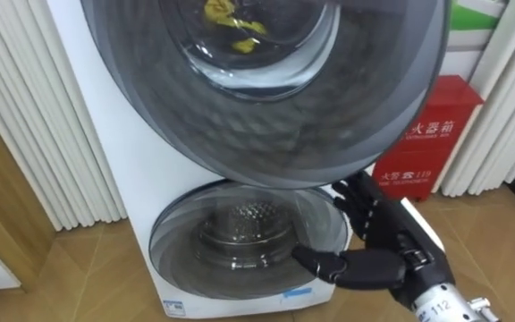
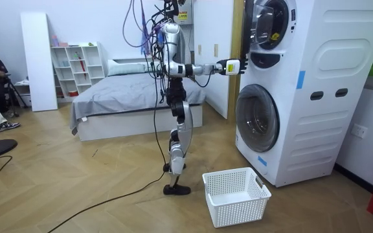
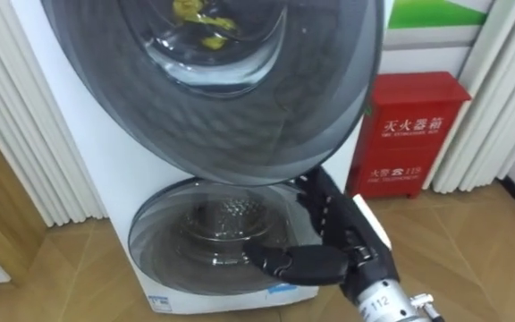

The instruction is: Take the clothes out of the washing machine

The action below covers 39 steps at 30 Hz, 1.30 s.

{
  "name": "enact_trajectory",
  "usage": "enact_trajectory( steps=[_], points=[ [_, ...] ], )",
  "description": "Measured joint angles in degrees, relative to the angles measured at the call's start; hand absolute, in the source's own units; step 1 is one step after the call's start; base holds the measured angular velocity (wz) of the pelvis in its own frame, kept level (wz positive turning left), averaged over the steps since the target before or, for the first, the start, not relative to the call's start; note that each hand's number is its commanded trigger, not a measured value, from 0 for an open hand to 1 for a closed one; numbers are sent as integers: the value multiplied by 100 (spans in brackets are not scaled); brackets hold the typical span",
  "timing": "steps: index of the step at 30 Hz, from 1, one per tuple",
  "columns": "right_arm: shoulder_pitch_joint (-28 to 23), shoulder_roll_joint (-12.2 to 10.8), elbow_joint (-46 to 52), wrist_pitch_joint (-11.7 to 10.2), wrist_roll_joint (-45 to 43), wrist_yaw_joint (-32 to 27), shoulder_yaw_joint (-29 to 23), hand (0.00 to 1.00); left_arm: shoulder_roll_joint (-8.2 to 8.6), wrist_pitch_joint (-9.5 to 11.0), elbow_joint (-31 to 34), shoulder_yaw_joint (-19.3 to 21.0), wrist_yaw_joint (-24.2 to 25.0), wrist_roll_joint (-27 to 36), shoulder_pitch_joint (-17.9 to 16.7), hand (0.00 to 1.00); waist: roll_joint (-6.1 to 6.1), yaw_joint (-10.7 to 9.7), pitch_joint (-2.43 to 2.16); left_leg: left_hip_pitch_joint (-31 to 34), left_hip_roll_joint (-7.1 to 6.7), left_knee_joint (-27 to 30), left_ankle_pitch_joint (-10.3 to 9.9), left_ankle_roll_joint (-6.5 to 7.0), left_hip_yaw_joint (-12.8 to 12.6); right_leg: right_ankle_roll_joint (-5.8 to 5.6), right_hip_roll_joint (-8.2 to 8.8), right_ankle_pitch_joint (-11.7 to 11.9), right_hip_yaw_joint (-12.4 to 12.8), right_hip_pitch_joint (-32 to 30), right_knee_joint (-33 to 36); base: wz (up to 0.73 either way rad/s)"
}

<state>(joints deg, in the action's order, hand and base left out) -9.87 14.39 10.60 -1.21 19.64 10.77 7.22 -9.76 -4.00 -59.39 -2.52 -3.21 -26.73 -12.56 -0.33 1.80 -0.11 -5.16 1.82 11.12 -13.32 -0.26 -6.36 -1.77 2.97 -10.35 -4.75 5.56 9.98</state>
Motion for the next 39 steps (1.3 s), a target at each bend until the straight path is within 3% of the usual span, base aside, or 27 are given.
enact_trajectory(
  steps=[9, 15, 20, 23, 26, 31, 39],
  points=[
    [-1, -106, 1, 0, -137, 260, 111, 0, -5, 149, -25, -222, 56, 23, 240, 0, -15, 16, -3, 102, 38, 50, -2, -3, -76, 12, -18, 22, 16, -114, 25, -3],
    [15, -133, 79, 15, -248, 526, 193, 0, -23, 161, -49, -410, 126, 29, 292, 0, -14, 49, 0, 142, 56, 51, -2, -4, -169, 23, -49, 29, 182, -255, 87, -12],
    [19, -125, 356, 224, -629, 527, 288, 0, -57, 192, -84, -566, 32, 20, 346, 0, -31, 249, 13, 156, 90, 21, 7, -17, -291, 49, -86, 48, 306, -371, 109, -20],
    [34, -138, 543, 437, -979, 545, 369, 0, -119, 188, -87, -610, -19, 29, 336, 0, -117, 354, 16, 164, 128, 0, 23, -46, -290, 72, -131, 62, 308, -411, 156, -2],
    [158, -139, 592, 510, -1216, 642, 593, 0, -160, 182, -197, -760, -30, 28, 330, 0, -197, 398, 16, 158, 156, 9, 35, -66, -285, 94, -155, 75, 294, -414, 165, 0],
    [826, -153, 676, 543, -1445, 1018, 1182, 0, -167, 182, -247, -836, -11, 20, 446, 0, -258, 590, 20, 188, 152, 7, 36, -72, -217, 100, -159, 79, 277, -415, 166, 5],
    [1283, -228, 835, 572, -1694, 1465, 1745, 0, -180, 191, -292, -840, -8, 22, 565, 0, -297, 684, 31, 221, 152, 16, 42, -81, -15, 102, -148, 80, 56, -349, 152, 14]
  ],
)
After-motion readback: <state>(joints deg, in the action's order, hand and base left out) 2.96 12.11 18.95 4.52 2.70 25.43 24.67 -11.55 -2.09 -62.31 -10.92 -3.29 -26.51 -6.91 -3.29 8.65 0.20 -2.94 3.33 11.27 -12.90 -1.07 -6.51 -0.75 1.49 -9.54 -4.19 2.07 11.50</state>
